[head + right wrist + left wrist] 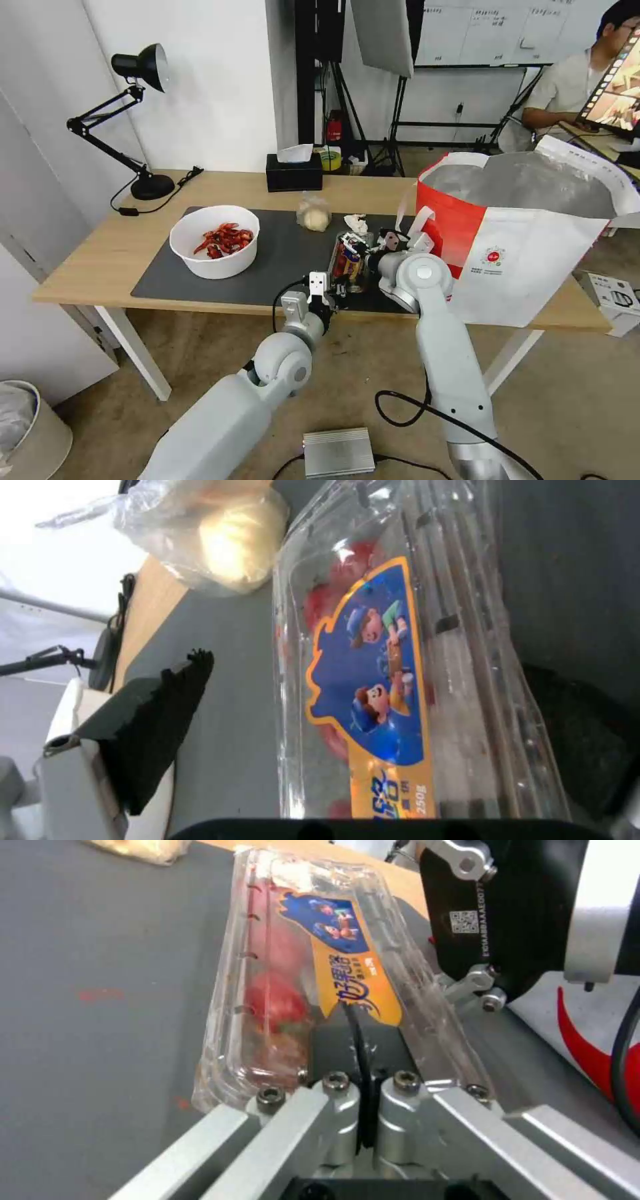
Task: Pick up the trash from the table and place it into the takeout bag.
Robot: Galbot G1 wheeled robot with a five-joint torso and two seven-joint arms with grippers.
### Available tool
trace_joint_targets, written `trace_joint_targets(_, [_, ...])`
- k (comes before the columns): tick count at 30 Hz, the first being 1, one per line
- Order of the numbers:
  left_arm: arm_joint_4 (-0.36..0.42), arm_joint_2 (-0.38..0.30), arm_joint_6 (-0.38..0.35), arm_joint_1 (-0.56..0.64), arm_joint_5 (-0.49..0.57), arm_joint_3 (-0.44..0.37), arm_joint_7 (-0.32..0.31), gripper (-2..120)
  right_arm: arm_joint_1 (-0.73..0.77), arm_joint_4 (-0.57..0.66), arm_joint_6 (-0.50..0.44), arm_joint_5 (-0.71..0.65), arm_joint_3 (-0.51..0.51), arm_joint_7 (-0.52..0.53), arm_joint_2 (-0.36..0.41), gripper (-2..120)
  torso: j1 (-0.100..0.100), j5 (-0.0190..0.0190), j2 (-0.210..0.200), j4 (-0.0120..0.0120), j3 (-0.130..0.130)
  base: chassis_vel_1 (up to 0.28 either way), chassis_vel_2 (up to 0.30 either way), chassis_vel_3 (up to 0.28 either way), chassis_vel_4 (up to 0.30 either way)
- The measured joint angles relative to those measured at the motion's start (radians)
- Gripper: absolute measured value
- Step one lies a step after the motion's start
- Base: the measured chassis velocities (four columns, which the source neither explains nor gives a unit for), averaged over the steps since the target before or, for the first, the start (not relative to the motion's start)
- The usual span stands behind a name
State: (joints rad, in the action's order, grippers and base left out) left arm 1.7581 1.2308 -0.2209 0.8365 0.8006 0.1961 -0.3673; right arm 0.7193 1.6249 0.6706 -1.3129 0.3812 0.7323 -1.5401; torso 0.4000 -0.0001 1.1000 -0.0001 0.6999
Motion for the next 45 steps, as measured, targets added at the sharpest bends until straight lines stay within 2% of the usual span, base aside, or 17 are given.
trace_joint_targets(30, [0.004, 0.000, 0.005, 0.014, -0.009, -0.008, -0.001, 0, 0.024, 0.040, 0.004, -0.013, 0.018, 0.005, 0.004, 100, 0.000, 0.0001, 0.000, 0.0001, 0.000, 0.000, 0.000, 0.000, 0.000])
trace_joint_targets(45, [0.004, 0.002, 0.006, 0.014, -0.009, -0.010, -0.002, 0, 0.020, 0.016, 0.008, -0.016, 0.023, 0.001, -0.005, 100, 0.000, -0.0002, 0.000, -0.0002, 0.000, 0.000, 0.000, 0.000, 0.000])
